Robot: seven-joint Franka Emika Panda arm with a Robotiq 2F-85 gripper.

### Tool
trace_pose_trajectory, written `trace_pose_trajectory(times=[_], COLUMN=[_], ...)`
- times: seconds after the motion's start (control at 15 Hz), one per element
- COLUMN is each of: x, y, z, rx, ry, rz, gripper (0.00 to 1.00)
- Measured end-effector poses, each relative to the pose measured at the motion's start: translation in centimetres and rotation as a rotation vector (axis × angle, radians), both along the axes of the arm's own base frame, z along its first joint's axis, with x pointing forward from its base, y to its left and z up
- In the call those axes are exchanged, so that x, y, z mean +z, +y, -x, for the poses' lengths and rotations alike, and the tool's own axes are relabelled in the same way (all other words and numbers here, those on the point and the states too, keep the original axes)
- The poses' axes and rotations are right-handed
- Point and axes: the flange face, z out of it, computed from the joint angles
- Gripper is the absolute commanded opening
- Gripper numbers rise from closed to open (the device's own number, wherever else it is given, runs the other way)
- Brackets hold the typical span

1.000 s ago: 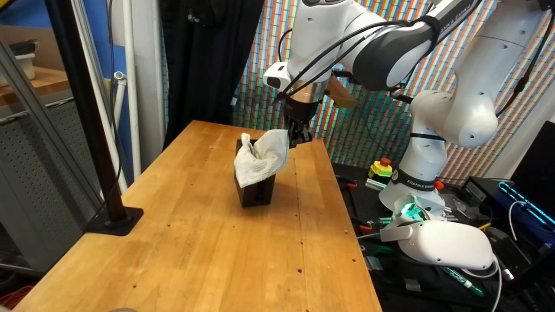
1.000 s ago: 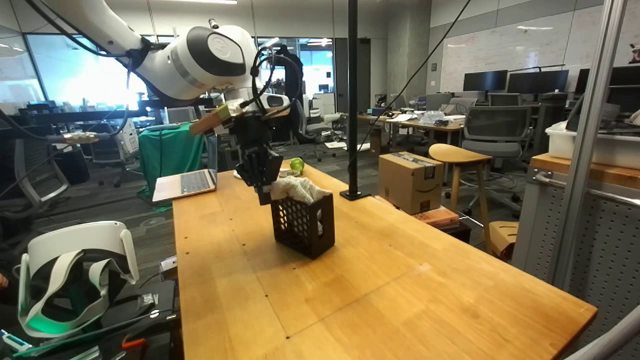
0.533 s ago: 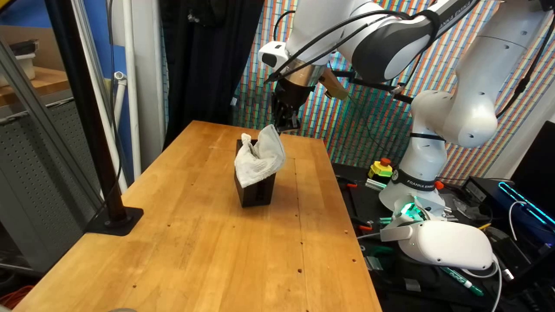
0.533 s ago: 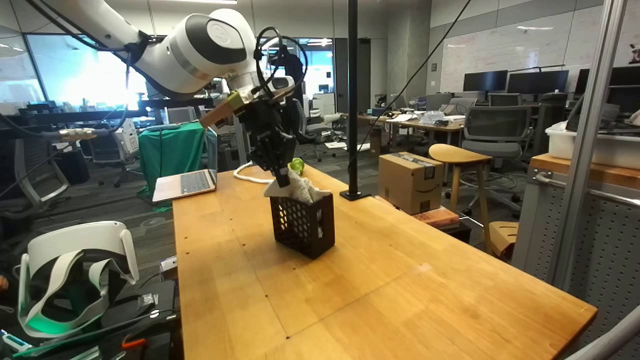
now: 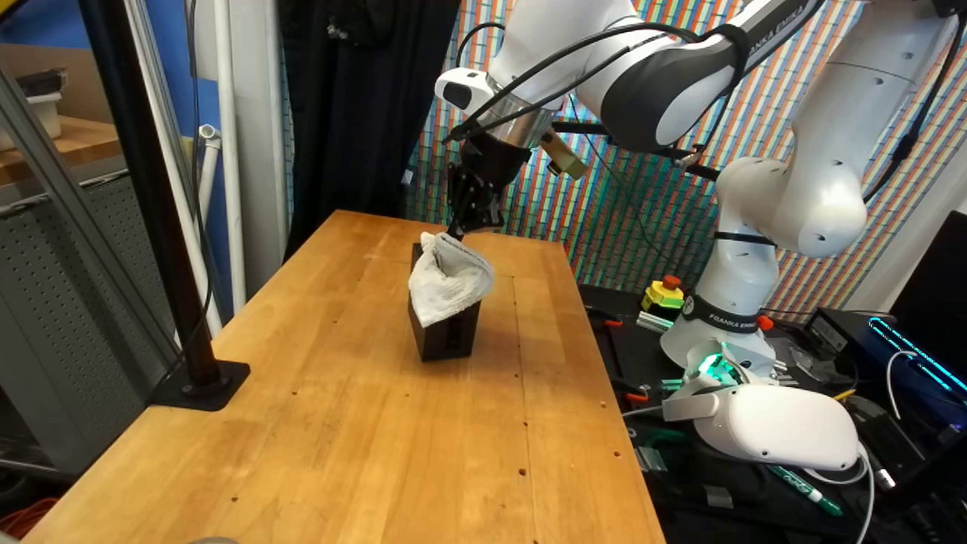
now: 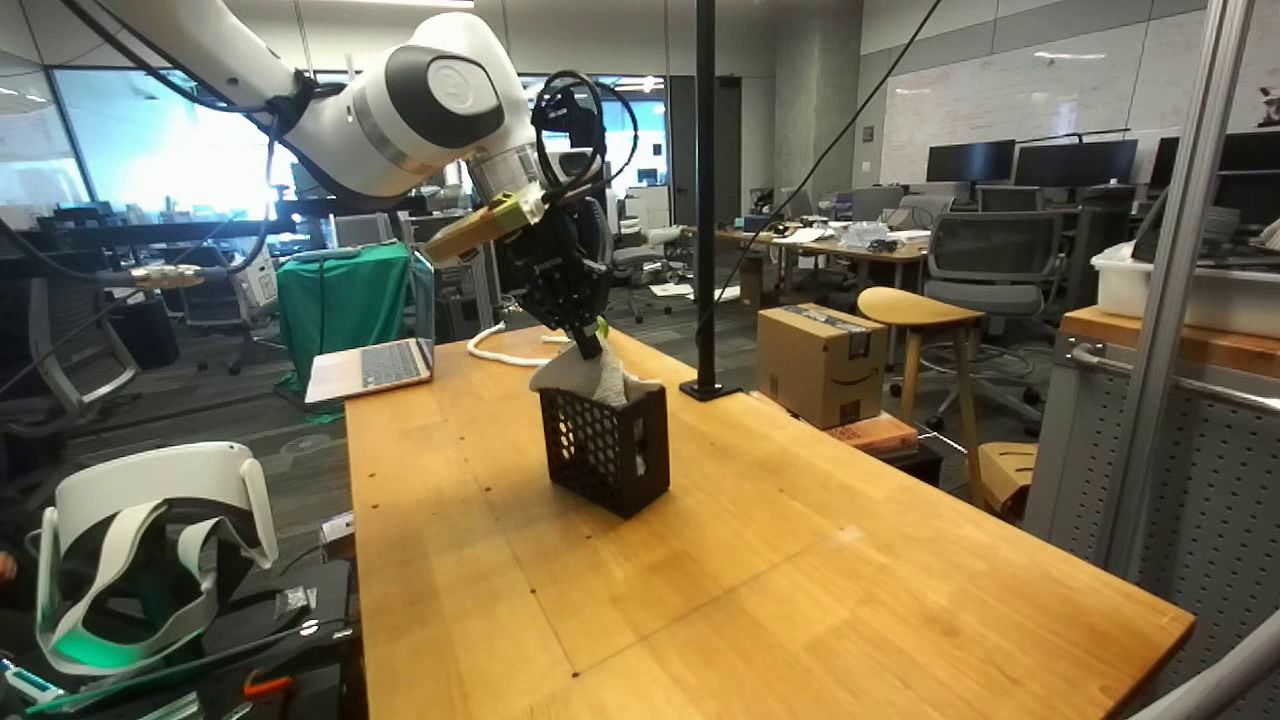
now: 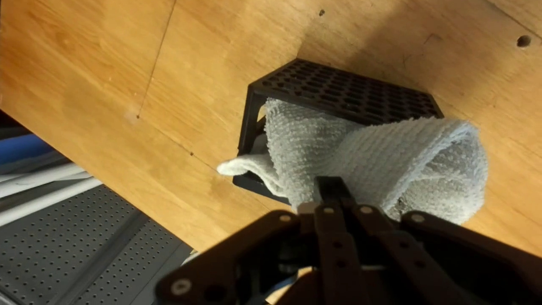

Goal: Put the towel inside the black cutlery holder

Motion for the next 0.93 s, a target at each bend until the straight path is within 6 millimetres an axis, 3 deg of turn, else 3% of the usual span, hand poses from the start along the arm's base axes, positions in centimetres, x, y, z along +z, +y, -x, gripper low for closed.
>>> trace_pose_trajectory(times=[0.47,0.93], x=[-3.2,-10.6], y=[-1.3,-3.4], z=[-1.6,-4.8], rx=[-0.03,-0.084], ry=[0.095,0.29], rz=[-0.079,-0.17], gripper=[0.05,0.05])
